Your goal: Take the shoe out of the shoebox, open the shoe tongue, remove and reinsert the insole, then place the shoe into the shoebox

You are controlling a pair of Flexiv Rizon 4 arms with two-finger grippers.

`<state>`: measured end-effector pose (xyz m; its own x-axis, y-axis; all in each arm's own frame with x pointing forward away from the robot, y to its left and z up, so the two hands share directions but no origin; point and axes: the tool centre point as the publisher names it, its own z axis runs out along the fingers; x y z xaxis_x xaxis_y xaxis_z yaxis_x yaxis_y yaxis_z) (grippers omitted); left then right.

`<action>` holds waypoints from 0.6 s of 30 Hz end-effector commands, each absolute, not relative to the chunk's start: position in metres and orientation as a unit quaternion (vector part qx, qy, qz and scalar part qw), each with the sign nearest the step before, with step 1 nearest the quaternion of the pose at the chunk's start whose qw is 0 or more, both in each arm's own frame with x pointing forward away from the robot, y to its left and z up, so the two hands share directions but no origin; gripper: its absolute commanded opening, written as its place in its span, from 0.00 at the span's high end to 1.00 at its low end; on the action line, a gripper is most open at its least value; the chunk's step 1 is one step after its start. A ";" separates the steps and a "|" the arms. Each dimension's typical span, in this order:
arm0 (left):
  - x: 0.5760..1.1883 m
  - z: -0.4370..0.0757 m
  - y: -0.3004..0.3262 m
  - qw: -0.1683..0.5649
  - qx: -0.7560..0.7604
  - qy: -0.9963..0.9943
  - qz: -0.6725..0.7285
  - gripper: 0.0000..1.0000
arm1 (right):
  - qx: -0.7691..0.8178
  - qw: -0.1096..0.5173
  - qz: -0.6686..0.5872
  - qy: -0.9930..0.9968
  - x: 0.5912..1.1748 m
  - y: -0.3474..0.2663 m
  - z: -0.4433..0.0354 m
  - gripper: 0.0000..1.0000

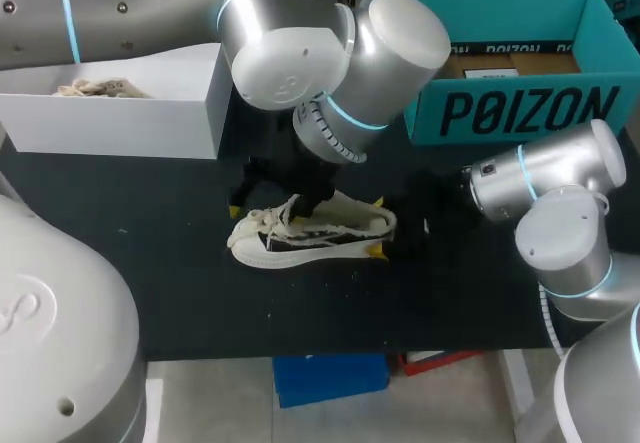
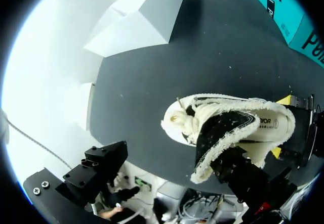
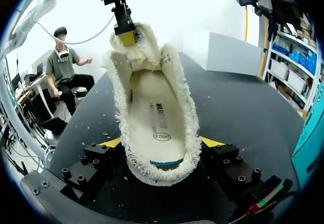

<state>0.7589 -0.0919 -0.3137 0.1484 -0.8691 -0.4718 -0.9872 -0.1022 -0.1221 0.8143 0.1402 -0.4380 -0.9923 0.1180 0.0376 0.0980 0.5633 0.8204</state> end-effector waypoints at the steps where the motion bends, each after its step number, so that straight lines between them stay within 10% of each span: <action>1: 0.762 -0.311 -0.097 0.197 -0.706 0.671 0.106 0.00 | 0.062 0.011 0.462 0.884 0.816 0.142 -0.442 1.00; 10: 0.776 -0.316 -0.115 0.197 -0.623 0.754 0.070 0.05 | 0.062 0.011 0.462 0.884 0.816 0.142 -0.442 1.00; 18: 0.785 -0.322 -0.118 0.190 -0.603 0.772 0.074 0.52 | 0.062 0.011 0.462 0.884 0.816 0.142 -0.442 1.00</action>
<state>0.7820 -0.1171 -0.3185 -0.1981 -0.9027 -0.3819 -0.9577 0.2613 -0.1208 0.8144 0.1402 -0.4381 -0.9923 0.1181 0.0376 0.0982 0.5634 0.8203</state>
